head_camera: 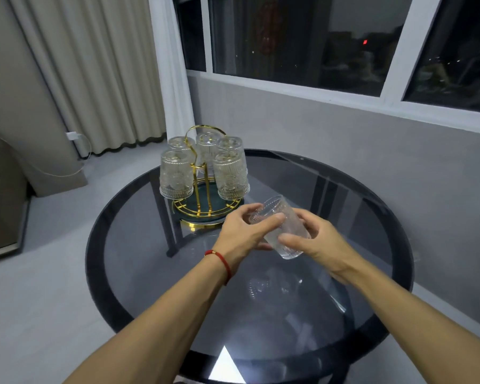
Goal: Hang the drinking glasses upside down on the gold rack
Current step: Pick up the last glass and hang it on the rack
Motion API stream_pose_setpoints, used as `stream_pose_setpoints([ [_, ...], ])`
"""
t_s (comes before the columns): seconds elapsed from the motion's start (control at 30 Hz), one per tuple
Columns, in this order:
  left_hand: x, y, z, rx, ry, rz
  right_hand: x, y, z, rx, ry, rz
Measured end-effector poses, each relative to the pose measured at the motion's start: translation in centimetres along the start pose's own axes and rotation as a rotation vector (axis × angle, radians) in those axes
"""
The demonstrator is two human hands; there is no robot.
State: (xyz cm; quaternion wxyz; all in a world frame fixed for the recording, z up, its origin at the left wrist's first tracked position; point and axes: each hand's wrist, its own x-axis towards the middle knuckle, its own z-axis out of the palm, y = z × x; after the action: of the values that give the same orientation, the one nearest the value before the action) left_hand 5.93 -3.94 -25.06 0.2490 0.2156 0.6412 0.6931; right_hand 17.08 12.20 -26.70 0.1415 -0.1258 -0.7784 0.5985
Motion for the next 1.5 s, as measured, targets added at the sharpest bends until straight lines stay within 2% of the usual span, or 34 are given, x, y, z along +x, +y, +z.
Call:
stream_pose_setpoints([
  [0.17, 0.2, 0.7, -1.3, -0.16, 0.085, -0.065, 0.4, -0.8, 1.8, 0.431, 0.003, 0.19],
  [0.27, 0.4, 0.7, -2.2, -0.196, 0.062, -0.075, 1.0, -1.4, 3.2, 0.51, 0.051, 0.189],
  [0.33, 0.7, 0.4, -3.4, -0.069, 0.052, -0.033, 1.5, -1.7, 4.1, 0.512, 0.086, 0.166],
  [0.4, 0.9, 0.3, -5.1, 0.154, 0.084, 0.058, 1.9, -1.9, 4.7, 0.475, 0.121, 0.144],
  [0.5, 1.6, -0.9, -9.0, 0.634, 0.274, 0.207, 2.6, -2.3, 5.3, 0.362, 0.159, 0.088],
  [0.53, 1.9, -1.6, -10.2, 0.831, 0.258, 0.197, 2.6, -2.5, 5.5, 0.324, 0.159, 0.063],
  [0.6, 2.3, -3.2, -11.6, 1.095, 0.104, 0.112, 2.8, -3.2, 5.7, 0.257, 0.16, 0.01],
  [0.67, 2.5, -4.3, -12.0, 1.189, 0.029, 0.087, 3.0, -4.3, 6.0, 0.164, 0.182, -0.044],
  [0.83, 2.5, -4.0, -11.5, 1.37, 0.018, 0.171, 4.2, -7.7, 6.5, -0.155, 0.25, -0.207],
  [0.93, 2.4, -3.9, -11.1, 1.403, -0.003, 0.177, 5.3, -9.8, 6.7, -0.248, 0.293, -0.239],
  [1.07, 2.5, -3.6, -11.3, 1.319, -0.014, 0.211, 7.0, -13.2, 7.5, -0.418, 0.312, -0.288],
  [1.23, 2.4, -3.9, -11.5, 1.272, 0.003, 0.234, 9.4, -16.8, 9.7, -0.7, 0.276, -0.353],
  [1.37, 2.3, -4.0, -11.6, 1.223, 0.03, 0.246, 10.9, -18.6, 11.9, -0.938, 0.23, -0.334],
  [1.5, 2.3, -4.2, -11.8, 1.193, 0.043, 0.248, 11.9, -20.5, 12.8, -1.056, 0.223, -0.278],
])
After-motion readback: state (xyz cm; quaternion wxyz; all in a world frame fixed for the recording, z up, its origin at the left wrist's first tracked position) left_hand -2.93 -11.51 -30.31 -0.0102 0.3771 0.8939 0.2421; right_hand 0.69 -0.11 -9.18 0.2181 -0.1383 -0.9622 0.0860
